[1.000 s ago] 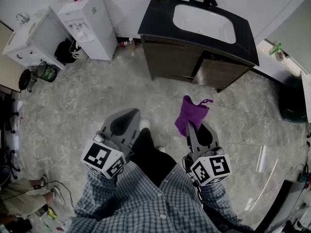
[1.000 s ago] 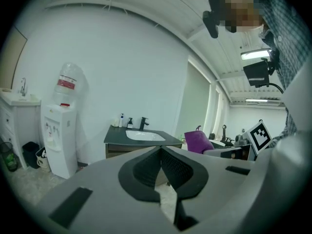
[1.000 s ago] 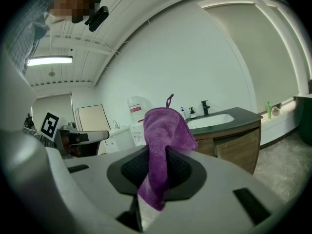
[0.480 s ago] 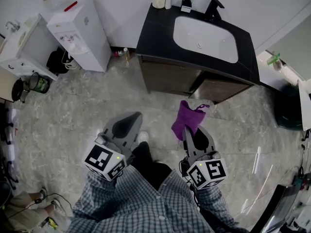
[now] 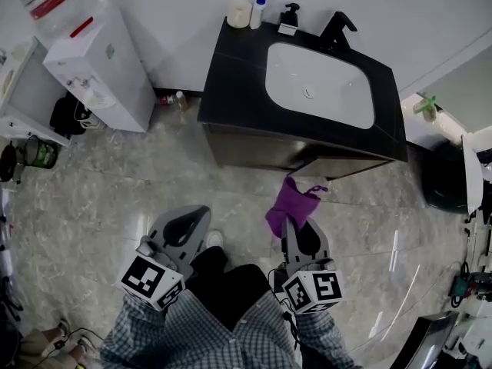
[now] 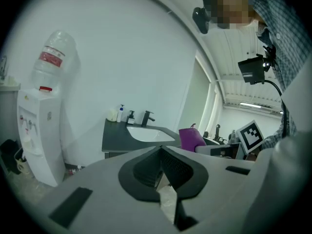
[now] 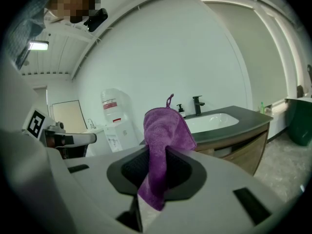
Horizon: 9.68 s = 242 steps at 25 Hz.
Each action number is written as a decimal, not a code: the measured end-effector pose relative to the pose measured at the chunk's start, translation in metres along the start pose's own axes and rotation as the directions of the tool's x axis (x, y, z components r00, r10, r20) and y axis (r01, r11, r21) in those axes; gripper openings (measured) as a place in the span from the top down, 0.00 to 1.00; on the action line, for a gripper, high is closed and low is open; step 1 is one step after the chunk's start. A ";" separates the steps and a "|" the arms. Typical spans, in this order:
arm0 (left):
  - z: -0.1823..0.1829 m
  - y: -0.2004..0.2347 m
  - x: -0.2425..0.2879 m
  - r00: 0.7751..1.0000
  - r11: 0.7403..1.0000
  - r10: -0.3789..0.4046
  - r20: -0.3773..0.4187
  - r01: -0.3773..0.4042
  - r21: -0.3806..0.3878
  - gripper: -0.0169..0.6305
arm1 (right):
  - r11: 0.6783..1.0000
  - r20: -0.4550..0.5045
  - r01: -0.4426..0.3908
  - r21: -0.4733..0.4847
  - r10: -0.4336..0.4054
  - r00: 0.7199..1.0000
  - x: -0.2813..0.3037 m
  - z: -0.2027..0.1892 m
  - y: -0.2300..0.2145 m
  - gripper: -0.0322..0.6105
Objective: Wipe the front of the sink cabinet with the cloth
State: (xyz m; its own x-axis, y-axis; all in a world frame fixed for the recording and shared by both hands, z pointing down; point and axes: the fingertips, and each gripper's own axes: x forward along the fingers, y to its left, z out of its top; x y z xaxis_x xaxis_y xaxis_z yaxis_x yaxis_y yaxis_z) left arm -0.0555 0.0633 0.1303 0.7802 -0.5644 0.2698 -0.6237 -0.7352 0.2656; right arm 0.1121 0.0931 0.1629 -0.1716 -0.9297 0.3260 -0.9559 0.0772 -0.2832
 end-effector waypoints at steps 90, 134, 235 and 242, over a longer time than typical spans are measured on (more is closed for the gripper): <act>-0.174 0.161 0.029 0.923 0.871 0.384 -0.022 -0.371 -0.322 0.96 | 0.981 0.019 0.024 -0.194 -0.021 1.000 0.307 -0.119 -0.039 0.83; -0.202 0.194 -0.011 0.886 0.809 0.462 -0.050 -0.443 -0.387 0.95 | 0.888 -0.230 -0.318 -0.332 0.250 0.941 0.360 -0.214 0.093 0.83; -0.222 0.114 0.109 0.969 0.922 0.205 -0.138 -0.239 -0.304 0.96 | 0.930 -0.071 0.290 -0.224 -0.312 0.947 0.307 -0.210 -0.214 0.83; -0.229 0.126 0.091 0.961 0.908 0.241 -0.133 -0.272 -0.320 0.96 | 0.947 -0.088 0.218 -0.236 -0.244 0.966 0.324 -0.222 -0.175 0.83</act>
State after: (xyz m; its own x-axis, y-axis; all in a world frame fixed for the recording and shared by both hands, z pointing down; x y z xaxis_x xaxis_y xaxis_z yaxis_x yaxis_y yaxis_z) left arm -0.0738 0.0051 0.4000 0.5933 -0.6700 0.4462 -0.7936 -0.3940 0.4637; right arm 0.1709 -0.1421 0.5184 0.0467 -0.8852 0.4629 -0.9989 -0.0446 0.0155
